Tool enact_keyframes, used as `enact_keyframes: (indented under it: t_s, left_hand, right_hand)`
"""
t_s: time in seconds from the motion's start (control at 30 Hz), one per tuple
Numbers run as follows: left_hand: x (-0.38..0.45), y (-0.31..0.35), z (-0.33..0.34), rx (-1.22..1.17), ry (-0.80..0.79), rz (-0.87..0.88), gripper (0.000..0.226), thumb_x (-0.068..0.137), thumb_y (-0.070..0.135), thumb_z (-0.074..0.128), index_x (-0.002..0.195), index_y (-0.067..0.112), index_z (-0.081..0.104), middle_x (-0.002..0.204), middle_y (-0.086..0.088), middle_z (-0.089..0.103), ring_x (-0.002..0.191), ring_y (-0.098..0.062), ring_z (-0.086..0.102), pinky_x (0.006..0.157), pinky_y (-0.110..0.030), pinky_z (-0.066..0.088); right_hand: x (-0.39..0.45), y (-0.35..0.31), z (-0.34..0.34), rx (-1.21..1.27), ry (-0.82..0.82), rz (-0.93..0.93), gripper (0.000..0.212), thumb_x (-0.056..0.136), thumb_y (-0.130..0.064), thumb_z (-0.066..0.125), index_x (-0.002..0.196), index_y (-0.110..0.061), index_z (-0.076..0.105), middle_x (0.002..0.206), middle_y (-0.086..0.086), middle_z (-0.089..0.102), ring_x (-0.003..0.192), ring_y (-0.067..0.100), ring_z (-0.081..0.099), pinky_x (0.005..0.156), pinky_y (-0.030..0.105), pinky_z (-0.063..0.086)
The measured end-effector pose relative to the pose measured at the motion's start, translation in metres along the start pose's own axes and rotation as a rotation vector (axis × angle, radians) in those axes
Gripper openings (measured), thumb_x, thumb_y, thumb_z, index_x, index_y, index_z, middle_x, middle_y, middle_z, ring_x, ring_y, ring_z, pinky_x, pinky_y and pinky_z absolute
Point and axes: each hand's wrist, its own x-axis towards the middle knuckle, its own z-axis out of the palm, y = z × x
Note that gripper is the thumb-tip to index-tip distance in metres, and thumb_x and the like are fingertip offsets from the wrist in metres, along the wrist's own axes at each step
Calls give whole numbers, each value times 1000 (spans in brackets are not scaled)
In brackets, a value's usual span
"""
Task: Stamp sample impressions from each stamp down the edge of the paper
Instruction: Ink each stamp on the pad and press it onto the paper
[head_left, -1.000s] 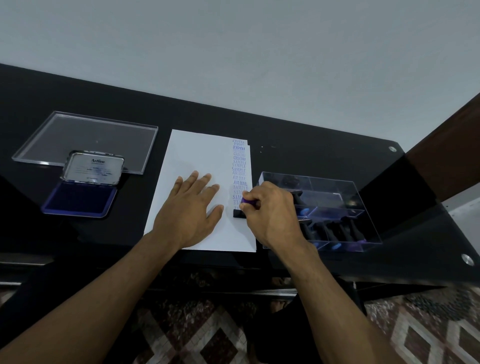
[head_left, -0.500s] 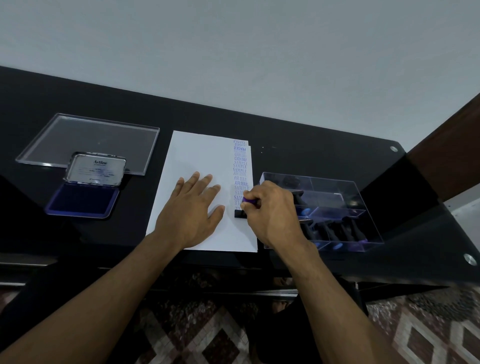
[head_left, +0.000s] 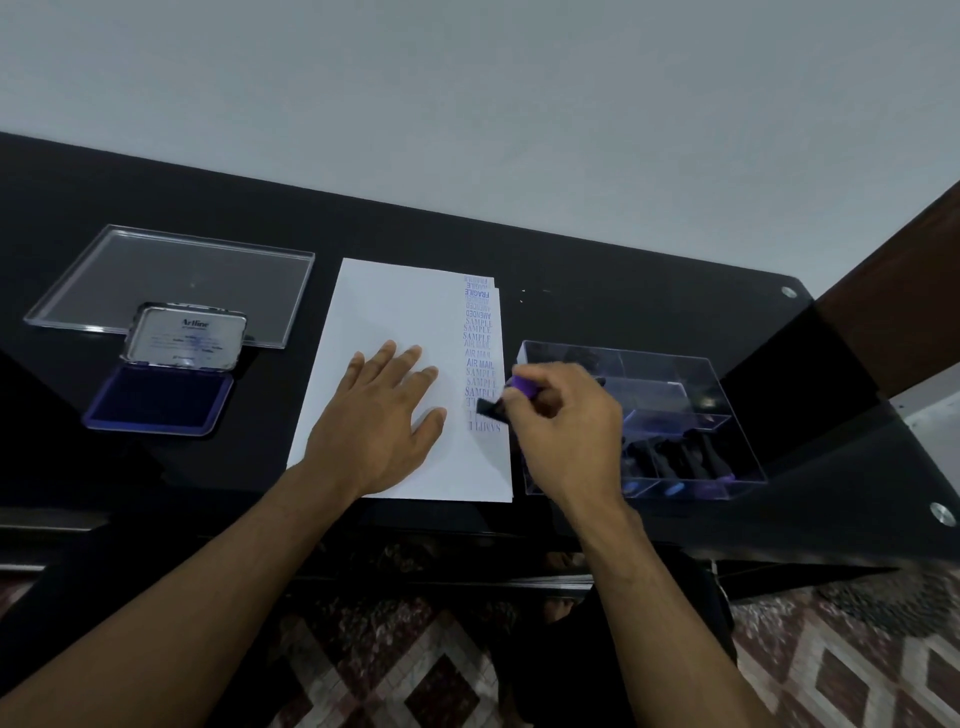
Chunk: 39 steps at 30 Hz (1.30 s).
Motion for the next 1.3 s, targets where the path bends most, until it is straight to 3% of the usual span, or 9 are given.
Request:
enact_keyframes:
  t_s: [0.1,0.27,0.87,1.03,1.2,1.3]
  left_hand:
    - [-1,0,-1,-6,3,5,74,95,65,16,151,25,42,165,-1,27,155,-23,13,126,-46,8]
    - [-1,1,-1,-10,-4,4,76,93,66,13,151,25,42,165,-1,26,155,-23,12,126,-47,8]
    - [0,2,-5,-20,-19,0,78,91,66,13,150,24,44,164,-2,29,154,-25,16,126,-48,10]
    - [5,7,-12,-52,-33,-12,69,91,59,32,148,22,45,163,-5,31,154,-28,18,124,-50,13]
    - [17,31,-23,-122,6,-5,66,94,57,41,152,26,40,165,-1,27,154,-26,18,125,-49,11]
    - [28,53,-24,-149,37,35,57,99,47,49,152,26,40,164,-1,28,153,-24,19,124,-45,8]
  right_hand:
    - [-4,1,-5,202,175,104,16,83,-14,74,95,-24,72,87,-7,68,75,7,63,67,18,53]
    - [-4,1,-5,316,200,232,13,84,-16,73,95,-22,72,84,-5,70,75,11,66,71,31,60]
    - [-3,1,-4,303,172,216,14,84,-15,72,94,-25,71,85,-7,70,78,9,66,72,27,59]
    - [-2,-1,-9,313,183,215,16,85,-16,71,96,-27,70,88,-9,69,80,7,66,74,27,59]
    - [3,3,-23,357,243,226,25,87,-16,69,110,-25,72,98,-10,69,90,4,66,80,26,58]
    - [9,13,-37,366,306,233,21,86,-16,69,104,-27,74,99,-8,69,90,8,67,81,32,58]
